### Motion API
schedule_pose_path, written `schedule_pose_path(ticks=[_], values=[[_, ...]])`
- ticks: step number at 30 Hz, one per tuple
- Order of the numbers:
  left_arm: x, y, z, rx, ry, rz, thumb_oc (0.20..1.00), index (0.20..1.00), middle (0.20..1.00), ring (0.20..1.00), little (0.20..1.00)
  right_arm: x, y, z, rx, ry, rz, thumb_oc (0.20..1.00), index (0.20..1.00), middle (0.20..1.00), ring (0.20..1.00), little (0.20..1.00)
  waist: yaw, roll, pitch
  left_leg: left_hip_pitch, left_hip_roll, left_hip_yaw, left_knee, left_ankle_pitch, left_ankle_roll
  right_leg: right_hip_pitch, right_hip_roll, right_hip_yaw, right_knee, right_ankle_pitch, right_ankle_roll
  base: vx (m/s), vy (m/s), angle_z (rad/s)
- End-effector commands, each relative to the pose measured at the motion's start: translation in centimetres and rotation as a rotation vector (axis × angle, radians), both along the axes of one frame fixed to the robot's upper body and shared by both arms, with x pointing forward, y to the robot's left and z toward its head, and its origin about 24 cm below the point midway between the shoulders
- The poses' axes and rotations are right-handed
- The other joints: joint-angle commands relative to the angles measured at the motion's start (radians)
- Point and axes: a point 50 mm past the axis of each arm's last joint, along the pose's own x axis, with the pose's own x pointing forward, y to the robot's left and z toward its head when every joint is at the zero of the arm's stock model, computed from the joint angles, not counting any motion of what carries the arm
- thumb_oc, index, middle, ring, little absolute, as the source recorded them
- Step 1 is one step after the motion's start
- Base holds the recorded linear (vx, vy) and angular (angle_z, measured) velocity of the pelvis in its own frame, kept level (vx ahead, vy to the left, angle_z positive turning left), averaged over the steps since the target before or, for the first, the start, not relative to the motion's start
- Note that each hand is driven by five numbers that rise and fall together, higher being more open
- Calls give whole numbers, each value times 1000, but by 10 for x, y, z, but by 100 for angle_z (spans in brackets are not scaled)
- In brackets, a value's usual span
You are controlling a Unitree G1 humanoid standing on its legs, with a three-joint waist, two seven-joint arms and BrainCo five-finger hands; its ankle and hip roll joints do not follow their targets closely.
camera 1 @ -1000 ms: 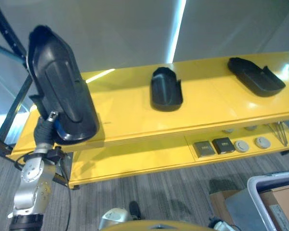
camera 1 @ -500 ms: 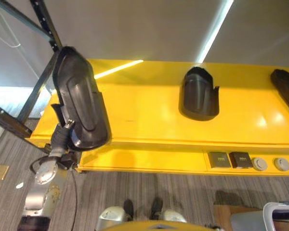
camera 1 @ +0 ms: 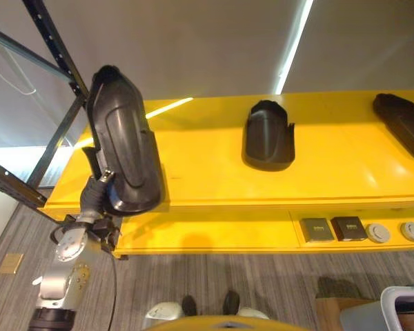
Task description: Move parts from the plastic box to the shelf.
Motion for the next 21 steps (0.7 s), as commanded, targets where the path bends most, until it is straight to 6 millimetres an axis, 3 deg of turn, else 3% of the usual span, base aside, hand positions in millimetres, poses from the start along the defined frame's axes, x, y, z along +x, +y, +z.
schedule_pose_path(ticks=[1,2,3,5,8,12,15,21], values=[[13,3,46,127,-232,56,200,200,200,200,200,-3,-17,3,-61,-1,-55,1000,1000,1000,1000,1000,-15,-1,9,-61,131,-25,108,111,-29,8,-40,0,67,-112,100,-2,214,33],[13,3,46,128,-233,60,200,200,200,200,200,-3,-17,3,-62,-1,-54,1000,1000,1000,1000,1000,-16,-1,9,-57,133,-25,100,116,-31,8,-40,1,68,-113,100,17,321,13],[15,6,48,179,-235,69,200,200,200,200,200,-3,-22,5,-76,-10,-50,1000,1000,1000,1000,1000,-32,8,4,-43,176,-20,57,173,-54,5,-47,6,76,-123,98,10,178,4],[18,6,50,204,-233,67,200,200,200,200,200,-3,-28,7,-94,-20,-63,1000,1000,1000,1000,1000,-47,18,1,-29,196,-8,31,189,-61,0,-64,6,96,-135,99,13,263,12],[29,4,55,254,-220,37,200,200,200,200,200,-1,-38,11,-99,-37,-131,1000,1000,1000,1000,1000,-71,45,2,13,168,23,-27,110,-36,-48,-128,3,183,-144,136,-16,347,6],[36,8,55,303,-184,22,200,200,200,200,200,-9,-30,8,-129,-34,-93,1000,1000,1000,1000,1000,-94,51,14,44,147,47,-44,84,-19,-55,-152,21,196,-124,165,12,144,-9],[46,15,49,330,-94,44,200,200,200,200,200,-20,-25,5,-110,-5,-54,1000,1000,1000,1000,1000,-121,37,10,74,133,70,-69,70,-4,-38,-163,29,169,-102,190,54,41,-21],[67,15,38,299,26,75,200,200,200,200,200,-20,-24,5,-97,15,27,1000,1000,1000,1000,1000,-145,22,-2,84,129,95,-81,68,5,-3,-157,28,110,-85,194,38,-20,-15]])
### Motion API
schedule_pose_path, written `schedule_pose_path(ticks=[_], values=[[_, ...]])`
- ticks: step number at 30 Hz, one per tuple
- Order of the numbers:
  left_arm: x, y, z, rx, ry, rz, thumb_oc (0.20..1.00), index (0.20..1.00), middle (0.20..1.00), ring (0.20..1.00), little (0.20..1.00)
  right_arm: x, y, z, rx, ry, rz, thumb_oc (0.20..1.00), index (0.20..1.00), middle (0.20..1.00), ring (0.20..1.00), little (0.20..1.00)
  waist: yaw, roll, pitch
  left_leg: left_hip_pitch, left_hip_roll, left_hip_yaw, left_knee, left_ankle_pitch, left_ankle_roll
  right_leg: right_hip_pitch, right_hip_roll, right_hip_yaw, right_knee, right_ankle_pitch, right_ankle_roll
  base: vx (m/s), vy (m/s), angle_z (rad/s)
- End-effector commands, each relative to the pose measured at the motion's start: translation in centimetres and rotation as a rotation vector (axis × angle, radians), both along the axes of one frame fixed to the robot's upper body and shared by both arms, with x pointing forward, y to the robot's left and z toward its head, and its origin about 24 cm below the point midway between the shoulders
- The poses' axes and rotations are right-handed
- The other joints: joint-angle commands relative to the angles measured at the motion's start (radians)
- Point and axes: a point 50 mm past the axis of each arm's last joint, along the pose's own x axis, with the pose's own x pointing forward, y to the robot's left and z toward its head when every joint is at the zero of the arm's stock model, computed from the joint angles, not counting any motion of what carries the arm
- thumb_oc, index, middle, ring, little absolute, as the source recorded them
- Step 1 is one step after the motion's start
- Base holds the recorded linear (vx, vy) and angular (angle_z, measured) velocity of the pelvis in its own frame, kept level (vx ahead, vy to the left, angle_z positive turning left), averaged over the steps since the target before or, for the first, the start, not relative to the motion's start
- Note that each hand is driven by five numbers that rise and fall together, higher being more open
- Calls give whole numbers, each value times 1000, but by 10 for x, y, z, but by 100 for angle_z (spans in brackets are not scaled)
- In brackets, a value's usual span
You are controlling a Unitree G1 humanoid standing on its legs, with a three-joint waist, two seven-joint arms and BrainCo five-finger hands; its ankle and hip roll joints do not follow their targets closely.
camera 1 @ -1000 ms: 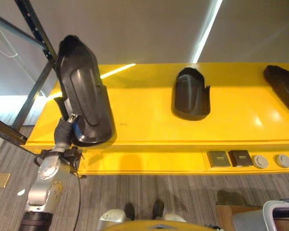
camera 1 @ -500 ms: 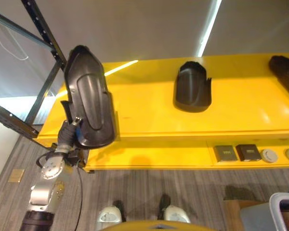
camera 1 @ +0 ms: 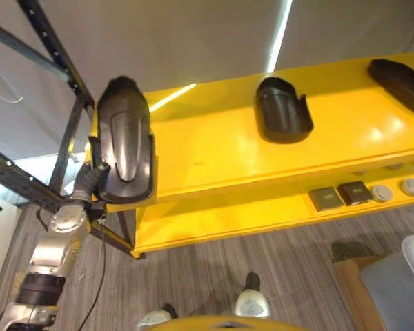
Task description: Move parts from the plastic box to the shelf.
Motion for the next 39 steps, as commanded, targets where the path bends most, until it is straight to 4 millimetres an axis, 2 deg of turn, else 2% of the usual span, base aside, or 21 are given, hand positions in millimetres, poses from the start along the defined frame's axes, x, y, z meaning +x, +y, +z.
schedule_pose_path(ticks=[1,7,9,14,18,26,33,35,39], values=[[28,-15,37,-40,-148,11,200,200,200,200,200,-1,-23,8,-70,34,102,1000,1000,1000,1000,1000,-12,35,-23,-70,36,-6,62,-56,46,43,37,-30,84,-185,3,9,-13,-6],[56,-19,15,-113,-9,132,200,200,200,200,200,13,-24,9,-77,16,151,1000,1000,1000,1000,1000,-45,32,-23,-94,58,25,69,-39,31,39,50,-20,60,-182,-4,-8,-31,-7],[57,-18,13,-103,3,152,200,200,200,200,200,14,-24,10,-77,13,150,1000,1000,1000,1000,1000,-48,32,-23,-95,61,28,69,-37,29,39,52,-18,57,-182,-5,-6,-37,-7],[61,-10,-2,-29,79,234,200,200,200,200,200,12,-25,9,-72,9,136,1000,1000,1000,1000,1000,-57,31,-25,-101,73,40,76,-33,21,44,60,-15,46,-183,-11,14,-46,-8],[64,5,-6,115,133,285,200,200,200,200,200,9,-27,8,-77,12,129,1000,1000,1000,1000,1000,-65,37,-26,-107,81,50,89,-34,17,47,63,-6,38,-182,-12,19,-13,-6],[69,31,2,335,211,333,200,200,200,200,200,11,-33,10,-84,-7,101,1000,1000,1000,1000,1000,-83,45,-9,-118,84,52,105,-38,15,40,64,17,47,-190,-13,13,-5,-5],[77,37,14,283,192,395,200,200,200,200,200,20,-41,14,-97,-44,90,1000,1000,1000,1000,1000,-100,54,23,-135,81,50,105,-35,10,15,62,34,51,-189,-13,-19,13,-3],[79,44,22,247,199,438,200,200,200,200,200,21,-34,12,-84,-46,87,1000,1000,1000,1000,1000,-114,46,35,-128,81,58,105,-35,11,20,63,38,50,-189,-13,29,-36,-7],[84,44,31,254,205,440,200,200,200,200,200,29,-29,12,-70,-47,95,1000,1000,1000,1000,1000,-114,38,34,-137,87,51,113,-31,5,10,65,39,62,-190,-12,17,-55,-2]])
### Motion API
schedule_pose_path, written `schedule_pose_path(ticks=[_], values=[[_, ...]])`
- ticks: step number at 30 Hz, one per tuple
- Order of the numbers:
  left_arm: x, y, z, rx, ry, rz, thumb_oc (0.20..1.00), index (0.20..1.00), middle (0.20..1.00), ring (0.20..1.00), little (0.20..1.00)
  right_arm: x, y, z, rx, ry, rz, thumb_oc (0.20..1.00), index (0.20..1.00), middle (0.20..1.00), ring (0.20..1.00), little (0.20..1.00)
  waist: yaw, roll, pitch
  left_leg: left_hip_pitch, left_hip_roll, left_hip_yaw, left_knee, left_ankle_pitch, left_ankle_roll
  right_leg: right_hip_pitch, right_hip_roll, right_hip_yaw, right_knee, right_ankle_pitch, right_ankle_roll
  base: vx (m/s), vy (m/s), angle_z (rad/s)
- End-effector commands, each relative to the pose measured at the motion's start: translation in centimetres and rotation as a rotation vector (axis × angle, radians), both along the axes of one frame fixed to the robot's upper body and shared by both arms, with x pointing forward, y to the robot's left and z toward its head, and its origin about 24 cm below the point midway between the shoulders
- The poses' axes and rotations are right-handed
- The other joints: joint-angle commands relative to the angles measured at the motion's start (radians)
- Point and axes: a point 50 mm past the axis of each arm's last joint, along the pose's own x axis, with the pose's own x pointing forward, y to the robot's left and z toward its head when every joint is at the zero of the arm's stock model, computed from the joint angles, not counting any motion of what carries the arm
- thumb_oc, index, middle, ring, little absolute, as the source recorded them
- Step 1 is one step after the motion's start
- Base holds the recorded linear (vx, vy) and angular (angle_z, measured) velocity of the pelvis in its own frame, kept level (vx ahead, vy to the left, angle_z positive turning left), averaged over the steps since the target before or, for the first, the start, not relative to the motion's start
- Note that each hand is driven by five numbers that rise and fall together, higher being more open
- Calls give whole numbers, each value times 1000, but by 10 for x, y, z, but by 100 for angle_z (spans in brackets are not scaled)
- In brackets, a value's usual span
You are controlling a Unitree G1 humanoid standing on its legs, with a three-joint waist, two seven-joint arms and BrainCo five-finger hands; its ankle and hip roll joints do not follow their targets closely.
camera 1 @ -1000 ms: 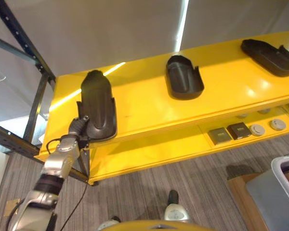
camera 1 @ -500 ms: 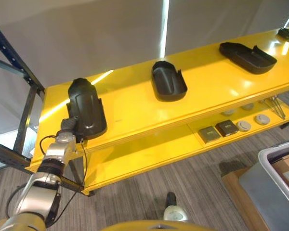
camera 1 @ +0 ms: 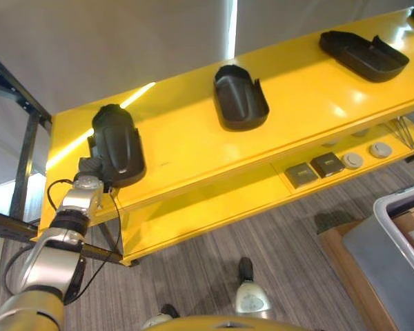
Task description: Move parts from the plastic box to the shelf.
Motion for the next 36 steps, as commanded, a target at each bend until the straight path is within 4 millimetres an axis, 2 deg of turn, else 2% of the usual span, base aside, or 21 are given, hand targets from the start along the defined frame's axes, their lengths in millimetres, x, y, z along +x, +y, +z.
schedule_pose_path(ticks=[1,9,11,12,18,22,24,25,29,30,35,36], values=[[13,20,40,69,-66,61,200,200,200,200,200,7,-4,3,-31,23,-7,1000,1000,1000,1000,1000,-14,-11,27,-107,25,-19,117,-58,33,57,-21,-9,137,-240,30,7,-77,-2],[24,7,45,46,-56,13,200,200,200,200,200,28,-11,9,-4,23,-52,1000,1000,1000,1000,1000,4,-22,36,-122,34,-41,137,-57,25,55,-21,-15,143,-234,32,2,-51,7],[24,6,44,47,-49,13,473,473,473,473,473,30,-11,10,-2,25,-55,1000,1000,1000,1000,1000,6,-23,36,-121,34,-43,139,-57,25,58,-21,-16,142,-233,33,15,-28,2],[25,5,44,59,-30,10,1000,1000,1000,1000,1000,33,-11,10,1,29,-64,1000,1000,1000,1000,1000,10,-24,34,-120,34,-47,141,-57,24,63,-20,-18,139,-232,34,0,0,0],[26,4,44,67,-22,11,1000,1000,1000,1000,1000,37,-10,10,4,37,-71,1000,1000,1000,1000,1000,17,-26,32,-113,35,-52,141,-55,22,74,-20,-23,136,-231,36,9,-10,4],[29,4,52,71,-70,-4,1000,1000,1000,1000,1000,37,-9,9,4,48,-69,1000,1000,1000,1000,1000,24,-25,25,-103,34,-53,135,-54,22,86,-21,-28,130,-230,38,6,0,5],[35,-1,72,75,-192,-56,1000,1000,1000,1000,1000,34,-9,9,1,65,-74,1000,1000,1000,1000,1000,32,-24,12,-87,32,-52,127,-56,23,103,-21,-36,123,-229,40,42,12,4],[36,-2,74,68,-203,-63,1000,1000,1000,1000,1000,33,-9,8,1,67,-76,1000,1000,1000,1000,1000,33,-24,10,-85,32,-52,125,-56,23,105,-20,-37,122,-229,40,34,12,5],[39,-9,113,95,-407,-102,1000,1000,1000,1000,1000,28,-10,8,-4,88,-82,1000,1000,1000,1000,1000,54,-23,-8,-67,29,-54,116,-57,25,127,-19,-53,111,-226,40,22,12,7],[38,-8,116,94,-419,-106,1000,1000,1000,1000,1000,27,-10,8,-4,91,-83,1000,1000,1000,1000,1000,57,-23,-10,-65,28,-55,115,-57,24,130,-19,-55,109,-226,41,0,0,0],[24,-6,171,204,-687,-186,1000,1000,1000,1000,1000,21,-11,7,-2,117,-98,1000,1000,1000,1000,1000,92,-28,-31,-54,28,-60,113,-62,25,153,-16,-72,97,-227,36,16,12,9],[16,-10,190,217,-766,-255,1000,1000,1000,1000,1000,19,-12,6,2,121,-107,1000,1000,1000,1000,1000,106,-31,-35,-52,28,-64,113,-64,25,160,-15,-78,95,-230,34,6,18,22]])
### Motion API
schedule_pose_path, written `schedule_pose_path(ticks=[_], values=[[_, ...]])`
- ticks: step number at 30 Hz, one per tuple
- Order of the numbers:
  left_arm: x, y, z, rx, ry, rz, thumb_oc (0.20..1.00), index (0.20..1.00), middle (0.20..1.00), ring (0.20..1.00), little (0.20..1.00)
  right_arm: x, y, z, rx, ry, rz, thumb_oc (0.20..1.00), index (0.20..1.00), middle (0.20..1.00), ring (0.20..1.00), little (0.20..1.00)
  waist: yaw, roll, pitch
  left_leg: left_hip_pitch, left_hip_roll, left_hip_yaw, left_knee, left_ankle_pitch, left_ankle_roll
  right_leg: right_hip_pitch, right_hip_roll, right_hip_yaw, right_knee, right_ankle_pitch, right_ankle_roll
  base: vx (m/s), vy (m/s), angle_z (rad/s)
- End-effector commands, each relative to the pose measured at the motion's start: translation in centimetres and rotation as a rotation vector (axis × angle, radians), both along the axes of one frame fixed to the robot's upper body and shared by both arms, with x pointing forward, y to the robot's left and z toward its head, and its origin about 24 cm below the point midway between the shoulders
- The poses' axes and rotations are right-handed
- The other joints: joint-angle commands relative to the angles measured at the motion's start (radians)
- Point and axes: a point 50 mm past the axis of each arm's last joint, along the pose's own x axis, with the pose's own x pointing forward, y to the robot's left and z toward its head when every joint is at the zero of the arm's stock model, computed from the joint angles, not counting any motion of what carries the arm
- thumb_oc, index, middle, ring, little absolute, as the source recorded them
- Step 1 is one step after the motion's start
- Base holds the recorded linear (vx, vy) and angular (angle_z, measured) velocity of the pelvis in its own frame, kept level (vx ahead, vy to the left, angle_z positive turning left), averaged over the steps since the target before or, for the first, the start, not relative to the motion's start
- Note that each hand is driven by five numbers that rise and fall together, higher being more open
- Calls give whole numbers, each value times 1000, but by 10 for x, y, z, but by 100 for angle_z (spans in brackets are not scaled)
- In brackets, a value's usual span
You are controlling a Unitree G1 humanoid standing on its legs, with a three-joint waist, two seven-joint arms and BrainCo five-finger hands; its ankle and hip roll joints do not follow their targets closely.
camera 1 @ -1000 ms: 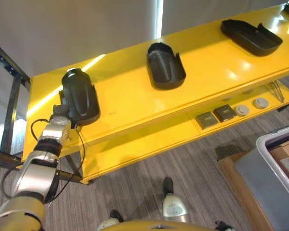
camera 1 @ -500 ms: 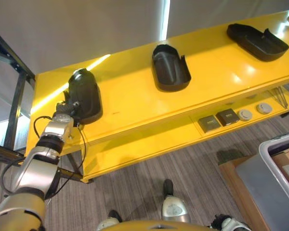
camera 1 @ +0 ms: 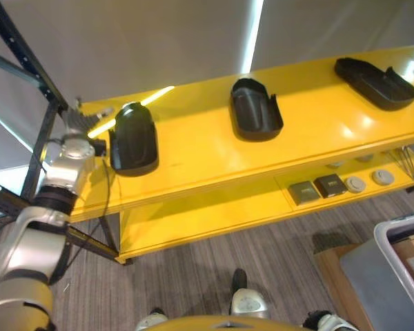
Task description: Move parts from the plastic box to the shelf.
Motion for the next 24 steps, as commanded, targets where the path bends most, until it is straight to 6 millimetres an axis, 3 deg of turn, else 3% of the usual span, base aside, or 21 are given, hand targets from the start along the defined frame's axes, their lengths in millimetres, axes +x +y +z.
schedule_pose_path(ticks=[1,3,6,7,9,10,11,12,13,15,18,21,24], values=[[-11,1,68,77,-283,-71,1000,1000,1000,1000,1000,-17,-10,-1,-45,91,-9,1000,1000,1000,1000,1000,39,30,-25,-93,14,4,113,-69,35,60,-15,-11,94,-217,42,3,24,16],[-25,-12,83,67,-352,-218,1000,1000,1000,1000,1000,-18,-10,-1,-42,95,-14,1000,1000,1000,1000,1000,61,27,-28,-92,12,-5,112,-72,35,68,-16,-21,91,-218,42,0,10,4],[-45,-26,80,40,-350,-410,1000,1000,1000,1000,1000,-20,-10,-1,-35,102,-25,1000,1000,1000,1000,1000,93,21,-31,-92,6,-19,109,-73,35,80,-16,-35,83,-217,44,2,18,7],[-51,-30,75,44,-330,-460,1000,1000,1000,1000,1000,-21,-11,-1,-33,105,-31,1000,1000,1000,1000,1000,103,20,-32,-92,4,-24,107,-73,36,83,-17,-39,80,-215,45,-5,16,25],[-69,-33,45,97,-247,-522,1000,1000,1000,1000,1000,-24,-12,-1,-24,112,-48,1000,1000,1000,1000,1000,134,14,-32,-91,-2,-39,100,-73,37,93,-18,-52,70,-210,48,-6,23,20],[-71,-33,42,97,-236,-524,1000,1000,1000,1000,1000,-25,-12,-2,-25,112,-47,1000,1000,1000,1000,1000,134,14,-32,-91,-2,-40,100,-72,37,93,-18,-52,69,-209,48,-31,30,12],[-80,-35,12,79,-162,-555,448,448,448,448,448,-35,-9,-5,-26,107,-45,1000,1000,1000,1000,1000,143,15,-31,-98,-3,-44,97,-72,37,88,-16,-49,68,-204,50,-48,35,14],[-84,-37,-1,56,-132,-571,347,347,347,347,347,-40,-6,-7,-27,104,-43,1000,1000,1000,1000,1000,146,16,-28,-100,-5,-47,95,-72,40,86,-16,-48,65,-202,51,-91,78,18],[-91,-41,-30,-34,-47,-610,200,200,200,200,200,-52,2,-11,-36,97,-27,1000,1000,1000,1000,1000,146,20,-22,-102,-10,-47,90,-75,47,85,-18,-48,54,-195,53,-79,82,11],[-97,-44,-47,-92,-4,-615,200,200,200,200,200,-59,6,-13,-46,89,-10,1000,1000,1000,1000,1000,143,24,-18,-102,-13,-46,85,-76,50,84,-18,-46,46,-189,54,-56,75,6],[-107,-51,-89,-211,67,-600,200,200,200,200,200,-74,13,-16,-79,84,18,1000,1000,1000,1000,1000,129,39,-11,-101,-21,-34,74,-78,57,79,-25,-44,39,-184,56,-28,120,-2],[-111,-61,-106,-280,87,-619,200,200,200,200,200,-78,9,-15,-96,77,20,1000,1000,1000,1000,1000,124,48,-9,-103,-26,-30,76,-80,58,72,-31,-39,49,-189,55,-7,74,-5],[-111,-74,-109,-305,64,-657,200,200,200,200,200,-75,4,-13,-106,72,20,1000,1000,1000,1000,1000,117,53,-6,-106,-26,-24,78,-80,57,66,-36,-36,53,-189,52,-7,47,-7]])
